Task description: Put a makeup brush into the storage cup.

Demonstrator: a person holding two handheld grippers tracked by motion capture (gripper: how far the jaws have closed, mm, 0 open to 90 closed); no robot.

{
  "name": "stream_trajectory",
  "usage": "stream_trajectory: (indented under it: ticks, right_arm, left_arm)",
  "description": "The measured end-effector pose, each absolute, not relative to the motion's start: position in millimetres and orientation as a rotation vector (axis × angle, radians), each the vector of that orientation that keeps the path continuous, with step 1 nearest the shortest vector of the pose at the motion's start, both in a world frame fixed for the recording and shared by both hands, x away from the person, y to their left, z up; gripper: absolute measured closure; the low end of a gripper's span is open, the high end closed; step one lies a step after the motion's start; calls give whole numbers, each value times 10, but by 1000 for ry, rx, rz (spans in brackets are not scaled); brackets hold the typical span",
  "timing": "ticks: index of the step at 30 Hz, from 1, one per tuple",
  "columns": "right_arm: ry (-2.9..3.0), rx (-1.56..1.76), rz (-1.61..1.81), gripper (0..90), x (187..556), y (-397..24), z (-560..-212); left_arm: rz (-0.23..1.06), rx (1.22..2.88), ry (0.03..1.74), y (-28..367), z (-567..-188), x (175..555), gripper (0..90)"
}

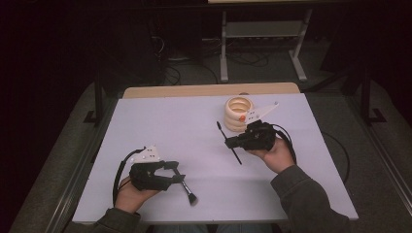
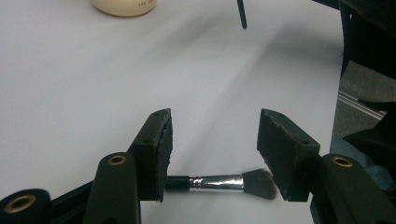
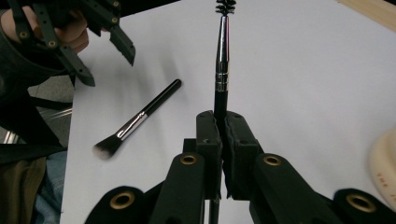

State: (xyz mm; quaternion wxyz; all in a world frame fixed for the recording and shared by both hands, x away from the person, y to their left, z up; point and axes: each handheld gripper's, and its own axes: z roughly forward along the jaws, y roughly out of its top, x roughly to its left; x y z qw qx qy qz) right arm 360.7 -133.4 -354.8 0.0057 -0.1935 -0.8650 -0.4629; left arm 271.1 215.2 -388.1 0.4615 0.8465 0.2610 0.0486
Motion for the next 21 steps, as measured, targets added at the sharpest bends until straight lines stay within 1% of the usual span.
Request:
stream_trajectory:
  ticks: [5, 11, 21]
  right_arm:
    - [-2706, -630, -1460, 848, 3683, -1363, -3502]
    - [-2711, -686, -1482, 848, 3835, -1413, -3369]
    - [-2721, -765, -1492, 848, 4064, -1472, -3221]
  left_arm:
    - [129, 2090, 651, 2174, -3891, 2709, 440]
    - [151, 2106, 664, 2226, -3908, 2711, 437]
    - [157, 2091, 662, 2259, -3896, 2708, 436]
